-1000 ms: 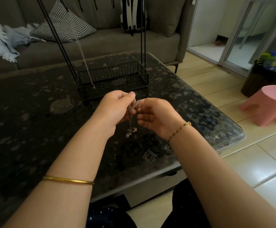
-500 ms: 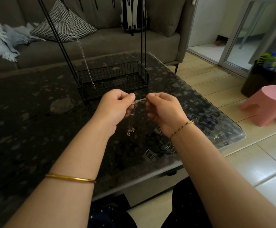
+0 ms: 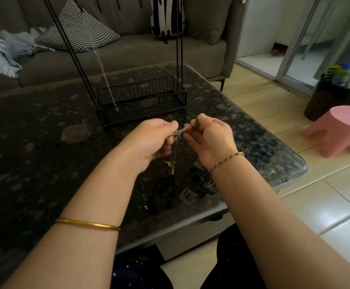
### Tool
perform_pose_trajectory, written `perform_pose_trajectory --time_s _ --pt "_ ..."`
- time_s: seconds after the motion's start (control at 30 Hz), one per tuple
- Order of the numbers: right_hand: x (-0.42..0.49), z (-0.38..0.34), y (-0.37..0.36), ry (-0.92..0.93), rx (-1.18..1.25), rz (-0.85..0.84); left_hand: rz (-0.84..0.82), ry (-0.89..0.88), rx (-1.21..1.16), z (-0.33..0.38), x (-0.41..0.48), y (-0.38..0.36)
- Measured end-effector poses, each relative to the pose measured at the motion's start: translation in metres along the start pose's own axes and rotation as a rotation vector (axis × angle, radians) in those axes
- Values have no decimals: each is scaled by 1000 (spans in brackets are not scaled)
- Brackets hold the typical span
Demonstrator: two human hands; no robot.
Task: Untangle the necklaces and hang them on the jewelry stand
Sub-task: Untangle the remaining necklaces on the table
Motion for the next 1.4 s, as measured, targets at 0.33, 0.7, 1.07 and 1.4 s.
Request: perform_pose_trajectory --time_s 0.33,0.7,1.07,1.4 --pt "-3 -12 7 163 -123 43 -34 85 34 -5 -1 5" --pt "-1 1 -2 -119 186 -83 -15 86 -174 -1 -3 0" --pt "7 -10 10 133 -213 120 -270 115 -94 2 -11 -15" --pt "-4 11 -11 -96 -528 -192 -92 176 -557 5 -8 -1"
Point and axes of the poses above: each hand's wrist, its own x-axis towards the middle knuckle, its own y-axis out of the back of the hand, z = x × y, the point moved 5 cm from there along x, towards the middle knuckle, and after that the axes turned 12 degrees about -y, right-handed, at the moved point
